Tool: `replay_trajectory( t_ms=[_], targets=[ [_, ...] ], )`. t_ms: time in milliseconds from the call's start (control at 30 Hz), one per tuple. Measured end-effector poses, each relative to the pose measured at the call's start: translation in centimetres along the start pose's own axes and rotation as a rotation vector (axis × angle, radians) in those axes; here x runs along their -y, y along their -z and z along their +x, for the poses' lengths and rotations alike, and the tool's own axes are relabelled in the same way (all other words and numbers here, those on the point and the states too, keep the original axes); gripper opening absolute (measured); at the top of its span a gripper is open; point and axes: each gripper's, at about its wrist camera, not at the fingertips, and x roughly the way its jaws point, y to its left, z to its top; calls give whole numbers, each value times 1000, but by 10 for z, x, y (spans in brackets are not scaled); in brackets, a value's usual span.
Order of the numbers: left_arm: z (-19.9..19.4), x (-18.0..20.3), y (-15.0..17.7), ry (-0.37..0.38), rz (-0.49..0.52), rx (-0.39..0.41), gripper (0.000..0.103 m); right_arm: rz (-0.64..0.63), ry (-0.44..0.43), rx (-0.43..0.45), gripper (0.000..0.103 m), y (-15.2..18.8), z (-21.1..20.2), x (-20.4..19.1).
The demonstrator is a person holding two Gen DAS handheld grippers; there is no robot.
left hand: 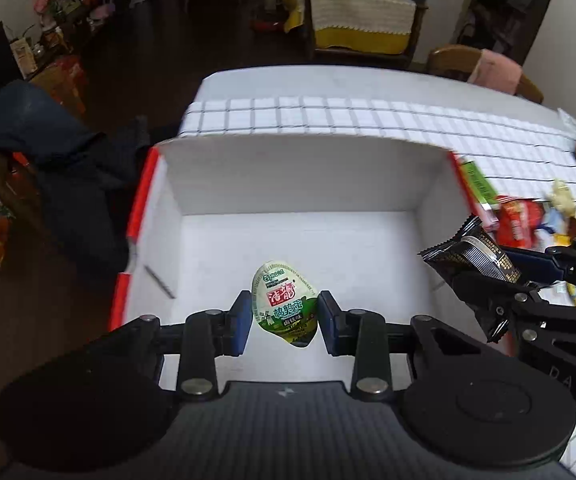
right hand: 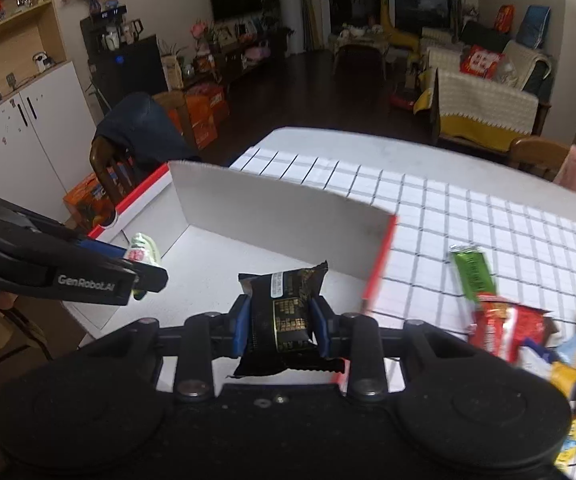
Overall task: Organize snacks
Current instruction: 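Carry both held snacks over the open cardboard box, then open both tools to drop the chocolate packet and green candy into the box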
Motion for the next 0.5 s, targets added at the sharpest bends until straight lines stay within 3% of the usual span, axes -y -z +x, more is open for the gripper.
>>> replay_trajectory(
  t_ms=[500],
  targets=[
    [48, -26, 7, -61, 48, -136, 35, -69, -14, -140, 32, 4, 62, -35]
  ],
)
